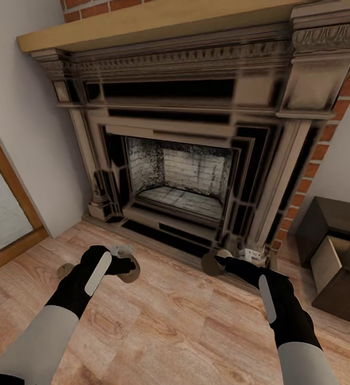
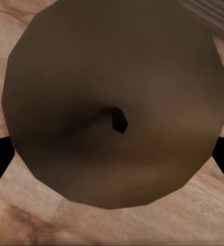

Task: Place each of the two pumpkins and all three candles from the living room inside a cabinet in the living room (use any cabinet), then make sure every cabinet is closed, and position the cauldron so it is next to a table in the living room.

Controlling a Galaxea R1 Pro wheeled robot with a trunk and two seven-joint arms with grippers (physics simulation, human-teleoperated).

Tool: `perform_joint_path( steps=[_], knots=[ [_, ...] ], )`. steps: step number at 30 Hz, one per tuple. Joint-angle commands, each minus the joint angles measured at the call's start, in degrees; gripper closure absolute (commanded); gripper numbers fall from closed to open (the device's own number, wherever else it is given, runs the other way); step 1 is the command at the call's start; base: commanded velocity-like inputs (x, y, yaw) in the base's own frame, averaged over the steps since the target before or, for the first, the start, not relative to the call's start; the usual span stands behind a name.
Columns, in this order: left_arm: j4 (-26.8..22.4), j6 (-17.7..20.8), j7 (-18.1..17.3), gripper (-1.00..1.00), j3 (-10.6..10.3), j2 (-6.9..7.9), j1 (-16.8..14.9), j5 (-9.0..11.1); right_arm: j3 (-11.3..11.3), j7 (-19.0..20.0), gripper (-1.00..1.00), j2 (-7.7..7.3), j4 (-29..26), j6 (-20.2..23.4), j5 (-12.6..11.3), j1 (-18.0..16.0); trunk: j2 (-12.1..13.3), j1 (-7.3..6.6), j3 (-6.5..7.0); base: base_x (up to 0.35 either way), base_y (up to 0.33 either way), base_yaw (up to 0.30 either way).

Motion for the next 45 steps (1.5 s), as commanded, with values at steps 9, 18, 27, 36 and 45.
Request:
perform_joint_path(
  steps=[9,18,27,36,45],
  knots=[
    [0.16,0.01,0.01,1.0,0.01,-0.08,0.0,-0.06,-0.03,0.01,1.0,-0.08,0.09,0.28,-0.27,0.0,3.62,-1.98,0.8,0.0,0.0,-0.001],
    [0.08,0.09,0.01,1.0,0.18,0.01,0.0,-0.06,-0.09,0.0,1.0,0.01,-0.08,0.29,-0.1,0.0,7.23,-3.96,2.11,0.0,0.0,-0.099],
    [-0.01,0.07,0.01,1.0,0.18,0.04,0.0,-0.06,-0.09,-0.15,1.0,-0.33,0.0,0.38,0.0,0.0,10.84,-5.94,3.72,0.0,0.0,-0.276],
    [-0.01,0.09,0.01,1.0,0.18,0.01,0.0,-0.06,-0.14,-0.16,1.0,-0.41,0.01,0.38,-0.01,0.0,14.45,-7.91,5.33,0.0,0.0,-0.281],
    [0.08,0.08,0.01,1.0,0.18,0.04,0.0,-0.06,-0.17,-0.16,1.0,-0.43,0.05,0.38,-0.09,0.0,18.06,-9.89,6.95,0.0,0.0,-0.283]
  ],
)
